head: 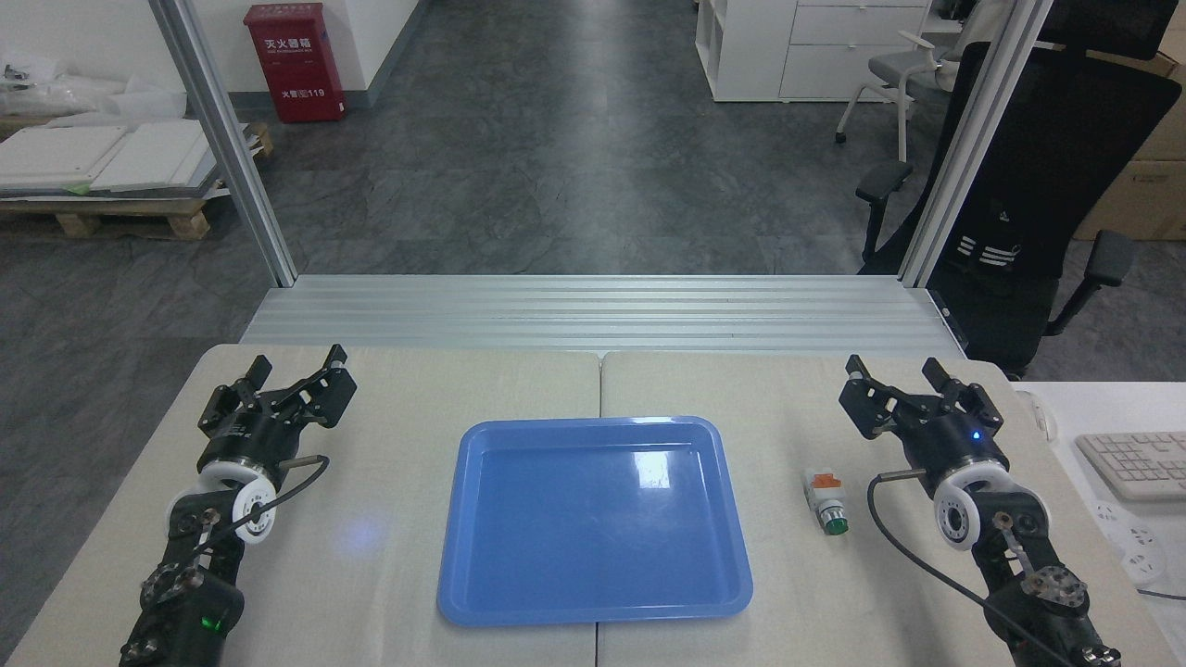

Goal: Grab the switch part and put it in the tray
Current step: 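Open the right gripper and move it toward the white switch part, then lower the right gripper onto the white switch part and close it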

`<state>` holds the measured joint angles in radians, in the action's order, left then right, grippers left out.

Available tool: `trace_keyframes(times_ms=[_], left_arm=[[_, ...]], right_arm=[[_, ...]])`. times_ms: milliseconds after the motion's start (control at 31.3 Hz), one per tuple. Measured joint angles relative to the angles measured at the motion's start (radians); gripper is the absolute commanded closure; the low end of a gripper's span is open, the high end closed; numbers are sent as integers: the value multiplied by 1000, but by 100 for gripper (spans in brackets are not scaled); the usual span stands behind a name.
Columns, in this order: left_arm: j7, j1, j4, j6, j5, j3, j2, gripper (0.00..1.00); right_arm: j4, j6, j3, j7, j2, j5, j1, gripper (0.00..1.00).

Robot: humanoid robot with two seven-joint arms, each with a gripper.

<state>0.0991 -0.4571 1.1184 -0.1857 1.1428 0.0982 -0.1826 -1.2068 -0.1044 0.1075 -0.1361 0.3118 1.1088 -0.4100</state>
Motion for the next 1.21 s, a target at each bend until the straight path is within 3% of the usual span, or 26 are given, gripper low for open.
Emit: trace_keyframes(times_ms=[511, 799, 990, 1214], left_arm=[[0, 0, 0, 0, 0, 0, 0, 0], [1, 0, 0, 0, 0, 0, 0, 0], [1, 0, 0, 0, 0, 0, 0, 0], [1, 0, 0, 0, 0, 0, 0, 0]], right_arm=[[1, 28, 66, -92, -11, 33, 88, 1], [10, 47, 113, -127, -30, 116, 99, 2], [17, 50, 150, -162, -49, 222, 108, 2], [21, 54, 153, -177, -61, 255, 122, 8]])
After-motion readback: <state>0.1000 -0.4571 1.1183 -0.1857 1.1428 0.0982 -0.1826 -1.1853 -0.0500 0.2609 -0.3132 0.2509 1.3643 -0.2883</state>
